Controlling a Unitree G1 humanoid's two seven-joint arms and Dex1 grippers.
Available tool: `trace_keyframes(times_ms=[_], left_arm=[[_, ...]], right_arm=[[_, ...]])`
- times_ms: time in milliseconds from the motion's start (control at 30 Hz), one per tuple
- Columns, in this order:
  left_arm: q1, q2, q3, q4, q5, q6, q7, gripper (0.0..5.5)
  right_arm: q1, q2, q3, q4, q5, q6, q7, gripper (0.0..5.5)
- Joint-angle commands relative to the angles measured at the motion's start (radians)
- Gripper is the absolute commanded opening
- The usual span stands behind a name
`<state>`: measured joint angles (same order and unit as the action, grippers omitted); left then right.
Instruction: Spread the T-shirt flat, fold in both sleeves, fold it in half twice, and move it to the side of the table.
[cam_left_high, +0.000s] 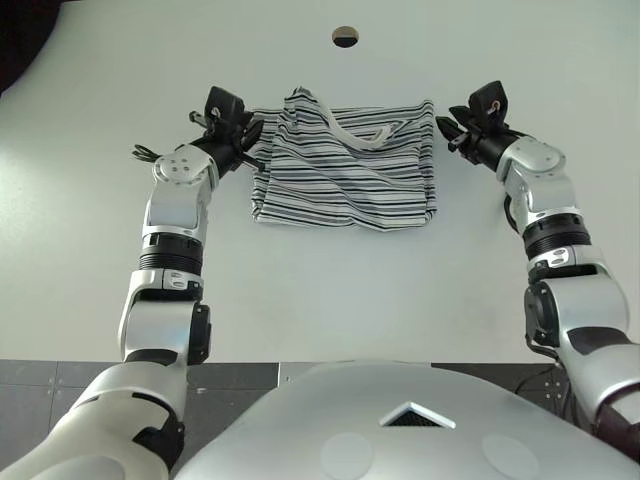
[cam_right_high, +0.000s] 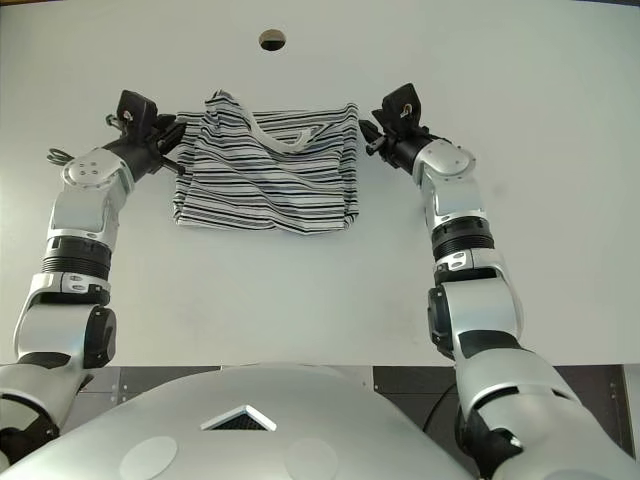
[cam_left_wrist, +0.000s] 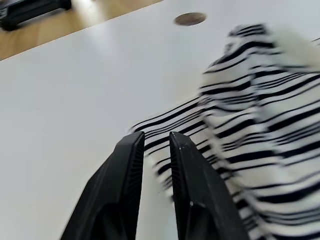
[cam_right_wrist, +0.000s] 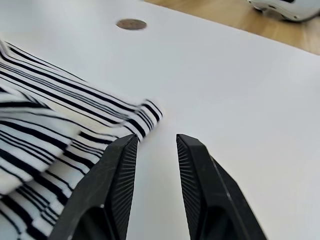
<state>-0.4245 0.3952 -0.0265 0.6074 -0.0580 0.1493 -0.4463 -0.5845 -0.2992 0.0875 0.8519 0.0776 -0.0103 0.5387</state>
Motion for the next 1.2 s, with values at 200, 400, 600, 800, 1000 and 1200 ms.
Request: trace_keyframes(times_ms=[200,400,600,800,1000,1200], left_arm=[[0.192,-0.018,-0.013,-0.439,-0.105,-0.116,-0.136,0.16],[0.373,0.023,-0.196,-0.661,-0.054,-0.076,-0.261,0.1],[0.422,0.055,-0.29,-0.641,0.029,-0.047,-0.293,0.1],[0.449,0.088,-0.347,-0.592,0.093,-0.027,-0.315,0.1],[0.495,0.142,-0.409,-0.591,0.13,-0.067,-0.356,0.1],[0.501,0.154,-0.37,-0.611,0.103,-0.062,-0.34,0.1]], right_arm=[[0.103,0.017,0.043,-0.273,0.002,-0.216,0.147,0.41],[0.24,-0.027,0.135,-0.525,0.043,-0.216,0.364,0.14],[0.201,-0.031,0.185,-0.43,-0.068,-0.213,0.329,0.14],[0.058,0.03,0.175,-0.229,-0.123,-0.189,0.238,0.14],[-0.149,0.076,0.131,0.101,-0.148,-0.153,0.128,0.14],[-0.18,0.055,0.146,0.293,-0.225,-0.2,0.063,0.14]])
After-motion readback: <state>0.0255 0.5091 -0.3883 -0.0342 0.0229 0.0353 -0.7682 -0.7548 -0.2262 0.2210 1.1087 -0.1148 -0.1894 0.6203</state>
